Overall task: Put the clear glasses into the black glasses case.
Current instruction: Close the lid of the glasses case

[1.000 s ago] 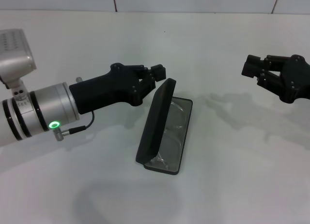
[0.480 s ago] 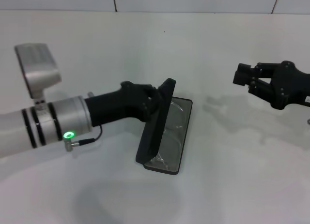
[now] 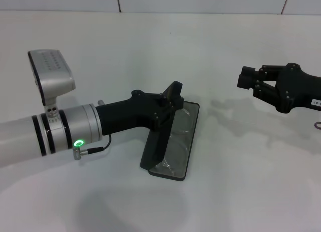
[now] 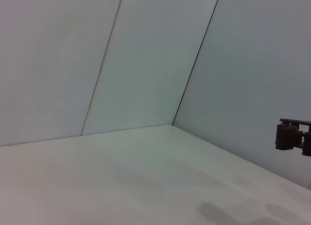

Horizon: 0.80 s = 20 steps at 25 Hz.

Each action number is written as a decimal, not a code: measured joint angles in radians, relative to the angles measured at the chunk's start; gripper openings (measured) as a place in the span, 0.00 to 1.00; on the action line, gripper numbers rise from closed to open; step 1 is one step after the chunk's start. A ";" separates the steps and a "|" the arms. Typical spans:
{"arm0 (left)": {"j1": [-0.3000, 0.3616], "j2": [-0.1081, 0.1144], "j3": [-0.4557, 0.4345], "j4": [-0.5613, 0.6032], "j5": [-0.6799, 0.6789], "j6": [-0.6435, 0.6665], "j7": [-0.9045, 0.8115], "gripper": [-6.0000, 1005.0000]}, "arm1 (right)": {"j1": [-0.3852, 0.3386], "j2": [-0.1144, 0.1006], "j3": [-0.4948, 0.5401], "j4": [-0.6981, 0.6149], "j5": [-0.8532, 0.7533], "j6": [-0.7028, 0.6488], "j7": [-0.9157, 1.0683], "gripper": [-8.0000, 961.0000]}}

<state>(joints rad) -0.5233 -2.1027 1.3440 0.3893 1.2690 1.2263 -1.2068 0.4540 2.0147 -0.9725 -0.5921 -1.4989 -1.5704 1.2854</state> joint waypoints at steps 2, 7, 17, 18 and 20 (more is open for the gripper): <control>-0.004 0.000 0.000 -0.008 0.000 0.000 0.000 0.11 | 0.000 0.001 0.000 0.000 0.000 0.003 0.000 0.21; -0.024 0.000 0.000 -0.043 0.002 -0.001 -0.002 0.11 | 0.000 0.001 0.000 0.000 0.000 0.006 0.000 0.21; -0.039 -0.002 0.042 -0.091 -0.005 0.000 0.002 0.12 | 0.005 0.001 0.000 0.000 0.000 0.019 0.000 0.21; -0.038 -0.002 0.047 -0.092 -0.005 0.000 0.001 0.12 | 0.006 0.001 0.000 0.001 0.000 0.019 0.000 0.21; -0.036 -0.002 0.056 -0.092 -0.004 0.000 0.000 0.12 | 0.010 0.001 0.000 0.004 0.000 0.020 0.000 0.21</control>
<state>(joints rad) -0.5597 -2.1048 1.3995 0.2974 1.2649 1.2262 -1.2066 0.4641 2.0155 -0.9725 -0.5877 -1.4986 -1.5505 1.2855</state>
